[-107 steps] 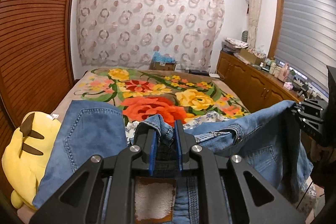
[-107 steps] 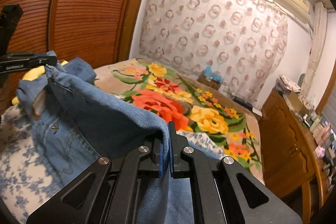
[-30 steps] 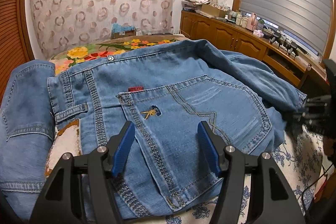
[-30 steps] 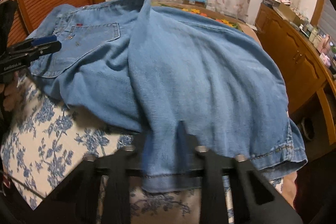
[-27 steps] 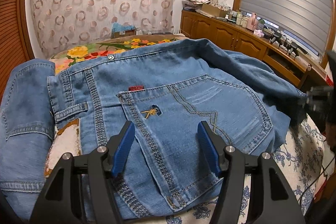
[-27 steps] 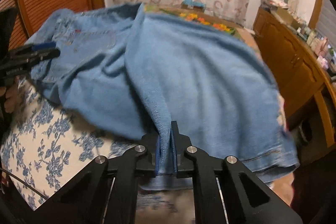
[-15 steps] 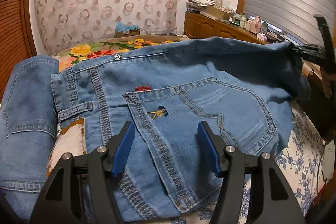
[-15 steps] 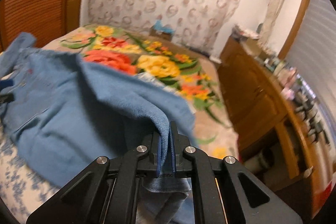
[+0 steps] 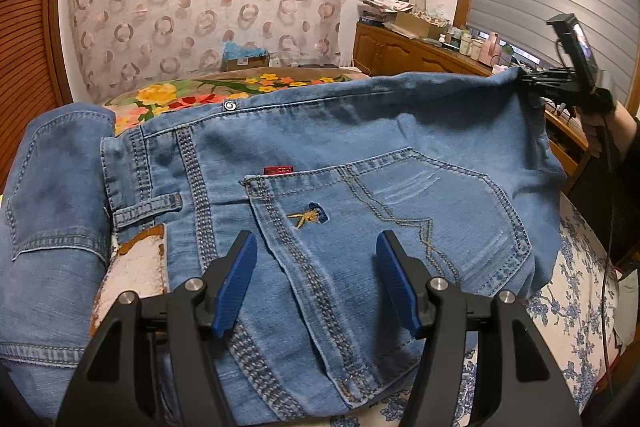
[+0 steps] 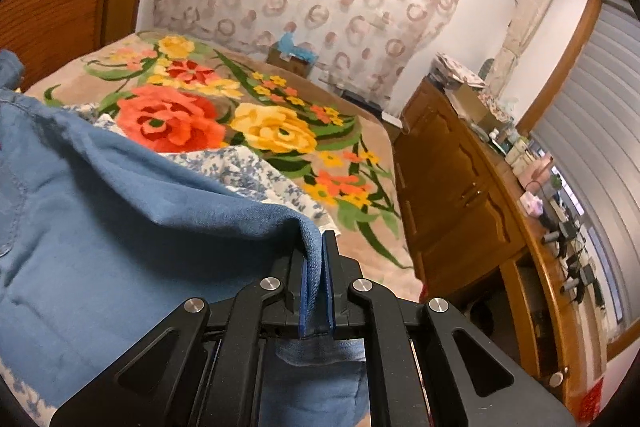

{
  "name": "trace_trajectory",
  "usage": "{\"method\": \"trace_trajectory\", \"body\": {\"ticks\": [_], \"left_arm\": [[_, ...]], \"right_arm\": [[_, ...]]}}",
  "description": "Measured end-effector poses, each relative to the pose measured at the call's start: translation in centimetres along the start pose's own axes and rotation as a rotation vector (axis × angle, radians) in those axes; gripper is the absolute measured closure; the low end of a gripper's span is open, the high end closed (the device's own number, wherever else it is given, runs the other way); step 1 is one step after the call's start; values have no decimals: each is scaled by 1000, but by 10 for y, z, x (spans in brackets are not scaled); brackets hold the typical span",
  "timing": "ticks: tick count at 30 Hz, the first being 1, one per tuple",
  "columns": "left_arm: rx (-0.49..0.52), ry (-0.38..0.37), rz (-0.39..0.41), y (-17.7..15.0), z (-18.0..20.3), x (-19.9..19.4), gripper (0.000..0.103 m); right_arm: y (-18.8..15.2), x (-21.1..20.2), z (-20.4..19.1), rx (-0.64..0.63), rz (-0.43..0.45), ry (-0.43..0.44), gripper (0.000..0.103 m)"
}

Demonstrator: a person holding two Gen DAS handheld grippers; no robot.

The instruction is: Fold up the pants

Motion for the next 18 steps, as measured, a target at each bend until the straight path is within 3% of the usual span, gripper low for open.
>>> {"method": "trace_trajectory", "body": {"ticks": [11, 16, 18], "left_arm": [[-5, 3, -10, -4, -6, 0, 41], [-5, 4, -11, -4, -5, -1, 41], [-5, 3, -11, -4, -5, 0, 41]], "right_arm": [[-9, 65, 2, 66, -111, 15, 98], [-11, 71, 5, 141, -124, 32, 80], [-12, 68, 9, 164, -117, 32, 62]]}}
Point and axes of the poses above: each gripper's, at about its wrist camera, not at the fingertips, and x roughly the way its jaws point, z to its right, y to its top, the point moved 6 cm from there along x, roughly the way its jaws point, and after that the axes turned 14 degrees about x, right-handed, at the moved point
